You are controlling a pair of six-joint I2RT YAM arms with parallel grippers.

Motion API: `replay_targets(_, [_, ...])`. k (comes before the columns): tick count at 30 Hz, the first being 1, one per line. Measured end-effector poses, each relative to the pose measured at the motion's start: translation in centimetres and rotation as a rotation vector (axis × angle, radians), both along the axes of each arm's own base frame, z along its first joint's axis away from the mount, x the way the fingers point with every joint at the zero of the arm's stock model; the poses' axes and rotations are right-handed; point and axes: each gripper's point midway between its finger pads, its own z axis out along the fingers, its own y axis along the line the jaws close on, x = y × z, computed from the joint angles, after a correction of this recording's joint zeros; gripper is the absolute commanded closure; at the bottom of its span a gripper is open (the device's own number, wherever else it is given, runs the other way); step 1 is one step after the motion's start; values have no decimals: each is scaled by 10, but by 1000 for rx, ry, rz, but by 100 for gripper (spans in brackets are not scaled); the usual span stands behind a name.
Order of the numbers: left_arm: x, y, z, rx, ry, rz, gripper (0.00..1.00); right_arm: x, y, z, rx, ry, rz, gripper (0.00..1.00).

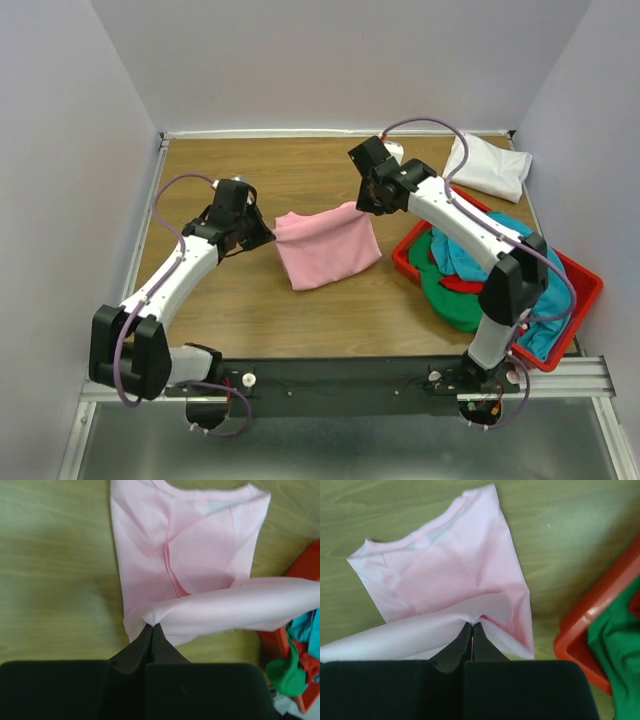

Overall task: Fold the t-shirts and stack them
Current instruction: Fold the tshirt

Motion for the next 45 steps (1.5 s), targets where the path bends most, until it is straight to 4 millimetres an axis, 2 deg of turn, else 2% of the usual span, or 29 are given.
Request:
replay_targets(1, [11,6,-2,0,-7,19,100,9,3,-1,3,-7,2,99])
replay_targets(2, [23,11,-6,1,-12,35,79,23,7,-4,4,-16,3,99])
replay_targets(3, [31,14,-7,1,-17,43,62,38,13,-6,12,-32,7,89])
replay_targets(4, [45,17,-10,5,-27,48,36,51,17,-7,16,-46,10,75])
replay_targets(5, [58,20,-13,17,-37,46,27,62,19,-12,14,-52,13,40])
replay_targets(6, [68,21,-14,19,-38,51,21,74,22,-17,13,-53,16,30])
replay_targets(8, [91,23,-17,37,-45,45,16,101,29,-27,26,-68,21,20])
replay_targets(10, [119,22,-13,48,-72,39,15,119,32,-38,41,-67,31,6])
replay_targets(11, [127,21,-10,52,-86,32,15,124,32,-42,47,-61,41,0])
replay_targets(13, [134,20,-1,57,-113,22,15,127,27,-46,48,-50,52,0])
replay_targets(17, [136,20,17,62,-169,6,15,123,25,-31,53,-79,96,0])
replay_targets(20, [126,22,15,67,-170,-1,15,108,18,-19,52,-87,125,0])
replay_targets(23, [109,24,1,74,-137,-7,15,90,11,-13,56,-88,150,0])
replay_targets(25, [97,23,-12,77,-108,-15,15,82,7,-17,61,-77,160,0])
replay_targets(28, [81,20,-32,84,-59,-35,15,68,1,-38,57,-24,173,0])
replay_targets(34, [66,11,-47,85,-22,-68,16,49,-8,-73,54,71,187,1])
replay_targets(40, [58,5,-57,91,2,-91,18,43,-7,-85,71,91,227,0])
replay_targets(45, [57,-2,-72,98,32,-112,19,47,-3,-85,120,90,276,0])
